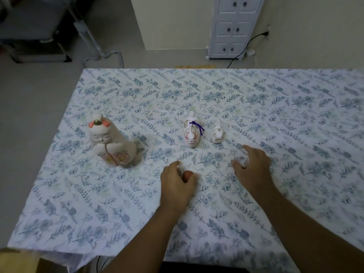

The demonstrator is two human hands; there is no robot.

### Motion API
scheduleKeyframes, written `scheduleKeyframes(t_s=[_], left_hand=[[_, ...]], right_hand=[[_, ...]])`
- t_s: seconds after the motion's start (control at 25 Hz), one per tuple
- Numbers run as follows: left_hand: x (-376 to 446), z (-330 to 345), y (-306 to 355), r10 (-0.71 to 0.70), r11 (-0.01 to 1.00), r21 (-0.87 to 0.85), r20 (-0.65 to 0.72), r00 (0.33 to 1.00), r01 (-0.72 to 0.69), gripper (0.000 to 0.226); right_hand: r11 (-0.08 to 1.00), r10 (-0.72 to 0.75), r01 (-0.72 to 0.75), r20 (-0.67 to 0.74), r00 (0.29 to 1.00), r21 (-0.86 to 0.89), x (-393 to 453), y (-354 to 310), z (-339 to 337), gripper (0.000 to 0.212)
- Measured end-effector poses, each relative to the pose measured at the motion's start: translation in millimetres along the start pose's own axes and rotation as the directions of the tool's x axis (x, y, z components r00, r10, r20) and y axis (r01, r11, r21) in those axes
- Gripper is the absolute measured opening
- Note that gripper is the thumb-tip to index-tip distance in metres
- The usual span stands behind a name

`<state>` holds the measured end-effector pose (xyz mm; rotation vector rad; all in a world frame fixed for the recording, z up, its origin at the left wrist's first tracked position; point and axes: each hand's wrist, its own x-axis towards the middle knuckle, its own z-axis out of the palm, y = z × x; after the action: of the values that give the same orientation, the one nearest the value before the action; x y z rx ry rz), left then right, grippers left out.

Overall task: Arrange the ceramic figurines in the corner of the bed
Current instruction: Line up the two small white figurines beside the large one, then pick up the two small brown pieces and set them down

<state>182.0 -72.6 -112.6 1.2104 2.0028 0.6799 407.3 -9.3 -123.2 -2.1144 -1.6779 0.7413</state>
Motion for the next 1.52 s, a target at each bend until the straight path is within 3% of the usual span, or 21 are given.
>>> scheduleKeyframes(t_s=[0.08,0.12,0.44,0.68,0.88,1.04,1.12,1.28,1.52], left_hand=[[-5.4,4.2,-3.5,-0.016,0.999,-0.040,0.011,1.000,0.017,0.029],[-6.6,5.5,-3.8,-0.015,0.999,-0.051,0.019,1.000,0.016,0.022],[-15.0,5.6,-9.3,0.011,0.983,-0.181,0.008,1.000,-0.009,0.027],[-7.0,7.0,8.6,0.066,0.963,-0.255,-0.077,0.995,-0.084,0.033],[11.2,18.6,12.1,0.104,0.959,-0.255,-0.090,0.991,-0.123,0.049],[15.2,26.2,4.4,0.185,0.964,-0.178,-0.083,0.979,-0.197,0.036],[15.0,25.6,-0.4,0.198,0.963,-0.178,-0.039,0.979,-0.202,0.032],[15.7,19.1,-3.3,0.172,0.964,-0.213,0.036,0.985,-0.160,0.030],[15.1,17.7,-0.2,0.141,0.977,-0.166,0.038,0.989,-0.133,0.032]], right_hand=[[0.992,0.119,-0.119,0.004,0.993,0.042,-8.1,8.2,1.5,0.074],[0.983,0.168,-0.168,0.010,0.986,0.075,-10.0,10.6,2.8,0.077],[0.936,0.261,-0.252,-0.002,0.965,0.244,-25.8,15.0,4.0,0.077],[0.918,0.053,-0.076,0.071,0.996,0.389,-28.3,-6.8,8.7,0.060],[0.922,-0.265,0.224,0.091,0.960,0.315,-21.1,-23.9,23.4,0.065],[0.894,-0.424,0.392,0.126,0.897,0.217,-21.1,-19.6,31.5,0.054],[0.895,-0.418,0.381,0.137,0.898,0.231,-20.8,-18.1,32.5,0.057],[0.935,-0.267,0.205,0.195,0.944,0.289,-21.7,-16.0,32.7,0.057],[0.940,-0.327,0.293,0.215,0.920,0.176,-20.4,-12.6,33.5,0.038]])
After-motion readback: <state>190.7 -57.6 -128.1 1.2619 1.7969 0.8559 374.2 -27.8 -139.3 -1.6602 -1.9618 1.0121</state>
